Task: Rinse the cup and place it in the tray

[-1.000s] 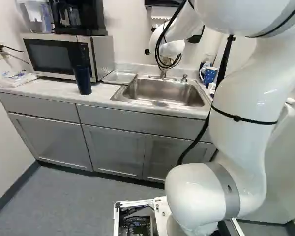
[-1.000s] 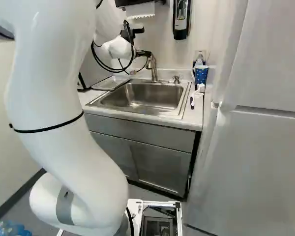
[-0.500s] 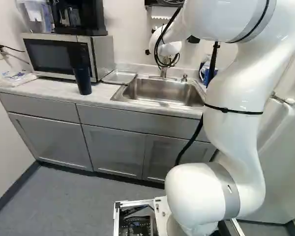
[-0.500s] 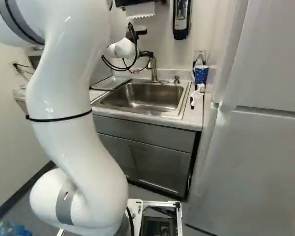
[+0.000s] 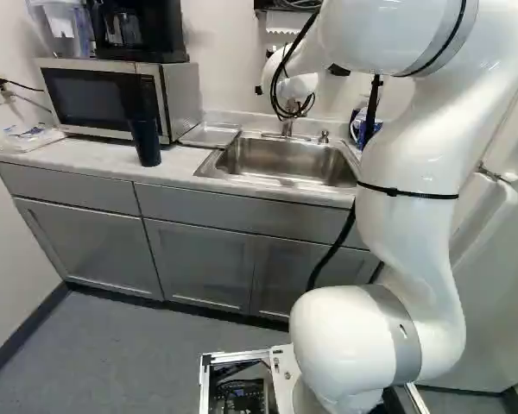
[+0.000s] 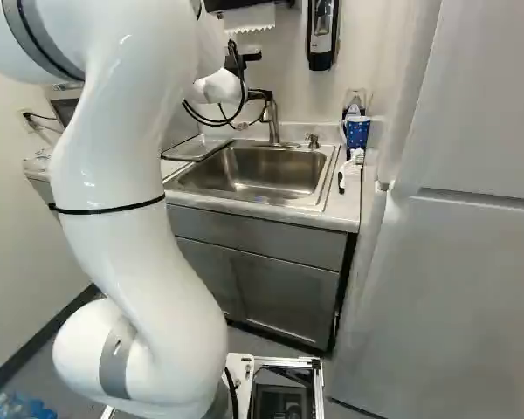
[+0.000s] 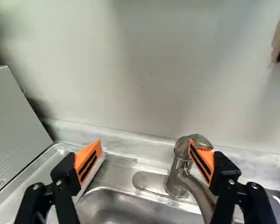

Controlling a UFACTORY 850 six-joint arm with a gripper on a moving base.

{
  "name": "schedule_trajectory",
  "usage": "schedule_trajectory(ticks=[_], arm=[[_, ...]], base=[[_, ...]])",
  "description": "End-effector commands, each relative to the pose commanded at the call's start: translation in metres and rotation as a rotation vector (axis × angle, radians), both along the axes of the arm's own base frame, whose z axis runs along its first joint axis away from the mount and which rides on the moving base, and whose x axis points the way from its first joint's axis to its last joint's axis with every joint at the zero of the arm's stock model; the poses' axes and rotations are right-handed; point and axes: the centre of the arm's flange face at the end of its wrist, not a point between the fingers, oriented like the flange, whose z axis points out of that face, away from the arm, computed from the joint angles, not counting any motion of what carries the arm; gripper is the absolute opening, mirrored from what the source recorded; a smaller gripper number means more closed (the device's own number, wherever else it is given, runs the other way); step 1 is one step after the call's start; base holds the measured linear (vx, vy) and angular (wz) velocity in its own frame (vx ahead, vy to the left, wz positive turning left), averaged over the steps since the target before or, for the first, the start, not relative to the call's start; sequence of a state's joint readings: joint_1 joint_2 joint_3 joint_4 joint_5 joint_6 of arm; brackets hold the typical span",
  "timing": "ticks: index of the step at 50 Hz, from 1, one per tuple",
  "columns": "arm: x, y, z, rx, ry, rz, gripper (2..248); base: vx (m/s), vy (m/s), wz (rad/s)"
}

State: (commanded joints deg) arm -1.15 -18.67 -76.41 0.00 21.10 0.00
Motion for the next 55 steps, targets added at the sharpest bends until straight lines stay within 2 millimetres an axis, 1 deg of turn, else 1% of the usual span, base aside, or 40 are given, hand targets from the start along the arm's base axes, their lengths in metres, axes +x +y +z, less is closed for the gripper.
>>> schedule_trajectory(ticks=[55], arm=[[0.0012,0.0000,0.0079,-0.002,-0.088,0.000,247]], base=[[0.000,0.000,0.000]])
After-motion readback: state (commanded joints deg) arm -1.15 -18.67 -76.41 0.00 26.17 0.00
